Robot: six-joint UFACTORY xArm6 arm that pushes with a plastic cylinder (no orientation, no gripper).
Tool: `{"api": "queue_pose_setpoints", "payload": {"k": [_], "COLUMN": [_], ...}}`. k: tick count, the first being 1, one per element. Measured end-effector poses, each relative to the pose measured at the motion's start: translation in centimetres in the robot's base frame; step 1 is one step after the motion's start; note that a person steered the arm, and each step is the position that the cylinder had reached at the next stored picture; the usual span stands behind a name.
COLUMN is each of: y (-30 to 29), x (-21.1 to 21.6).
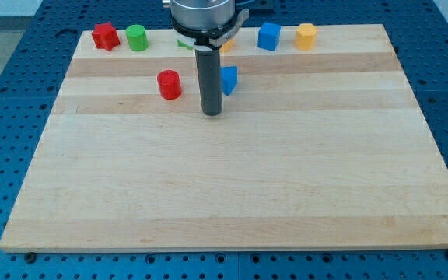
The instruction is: Slide the blue triangle a bit right
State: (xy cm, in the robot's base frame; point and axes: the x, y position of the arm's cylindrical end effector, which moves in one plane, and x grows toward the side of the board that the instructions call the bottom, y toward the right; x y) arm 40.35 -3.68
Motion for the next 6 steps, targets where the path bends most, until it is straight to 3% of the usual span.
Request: {"api": "queue_pose_setpoints", "payload": {"k": [4,6], "y": [-2.4,0.7], "x": [-3.5,-7.6]}}
